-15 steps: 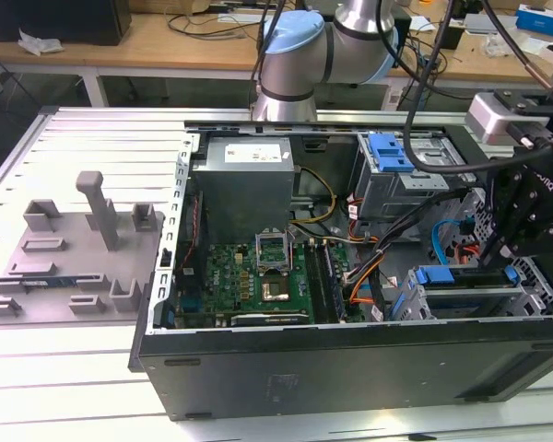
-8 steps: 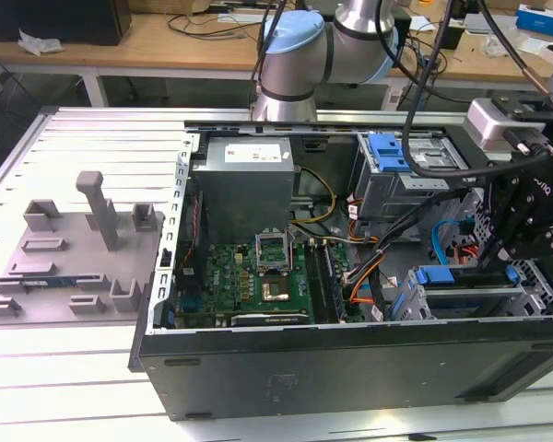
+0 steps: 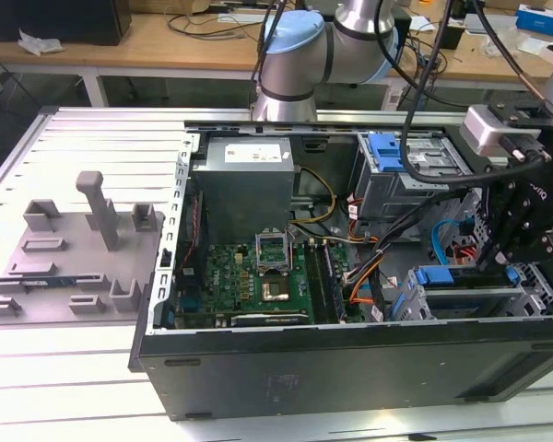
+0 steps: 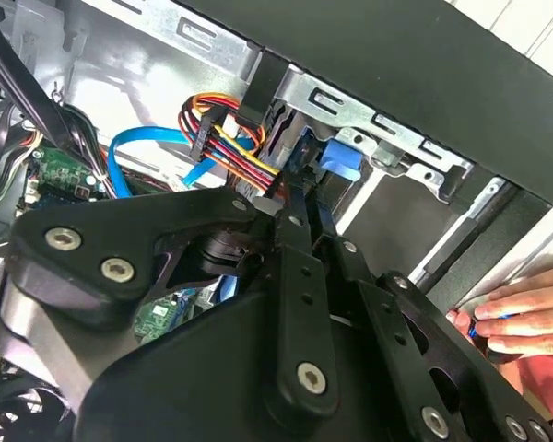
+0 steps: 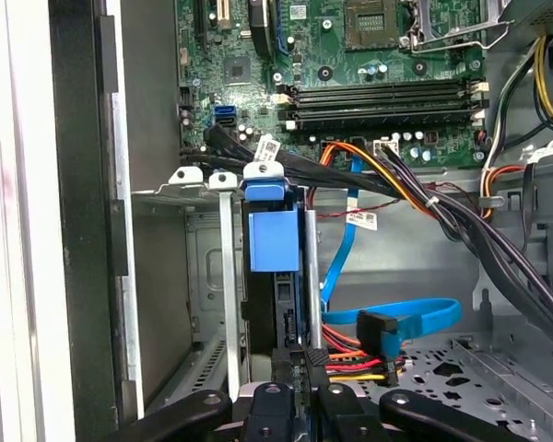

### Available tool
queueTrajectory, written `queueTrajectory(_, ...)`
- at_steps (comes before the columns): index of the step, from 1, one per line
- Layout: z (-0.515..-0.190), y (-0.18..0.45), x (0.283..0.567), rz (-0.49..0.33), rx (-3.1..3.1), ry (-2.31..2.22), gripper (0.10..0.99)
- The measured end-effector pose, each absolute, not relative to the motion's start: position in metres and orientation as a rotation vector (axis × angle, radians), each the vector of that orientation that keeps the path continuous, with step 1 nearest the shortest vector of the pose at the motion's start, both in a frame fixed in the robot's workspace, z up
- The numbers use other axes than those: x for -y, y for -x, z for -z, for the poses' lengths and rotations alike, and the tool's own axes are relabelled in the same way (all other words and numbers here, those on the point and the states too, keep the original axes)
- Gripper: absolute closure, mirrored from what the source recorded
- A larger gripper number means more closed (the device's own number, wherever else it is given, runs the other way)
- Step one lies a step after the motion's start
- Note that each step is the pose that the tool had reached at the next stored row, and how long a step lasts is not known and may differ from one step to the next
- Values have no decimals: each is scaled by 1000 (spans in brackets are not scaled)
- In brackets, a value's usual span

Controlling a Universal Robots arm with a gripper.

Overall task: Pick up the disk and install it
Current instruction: 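Insert the first disk wire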

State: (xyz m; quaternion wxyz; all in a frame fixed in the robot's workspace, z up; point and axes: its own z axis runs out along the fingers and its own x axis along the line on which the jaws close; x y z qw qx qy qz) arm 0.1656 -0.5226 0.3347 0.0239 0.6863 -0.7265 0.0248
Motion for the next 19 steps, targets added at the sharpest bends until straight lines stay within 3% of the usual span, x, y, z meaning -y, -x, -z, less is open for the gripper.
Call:
queueTrajectory(2,-345,-166,522,-75,2249,-2124,910)
queueTrajectory(3,-350,-166,522,-76,2249,-2124,847)
queueTrajectory(7,-377,-166,516,-77,2249,-2124,847)
queueTrajectory(19,-378,-166,513,-80,2248,-2123,847)
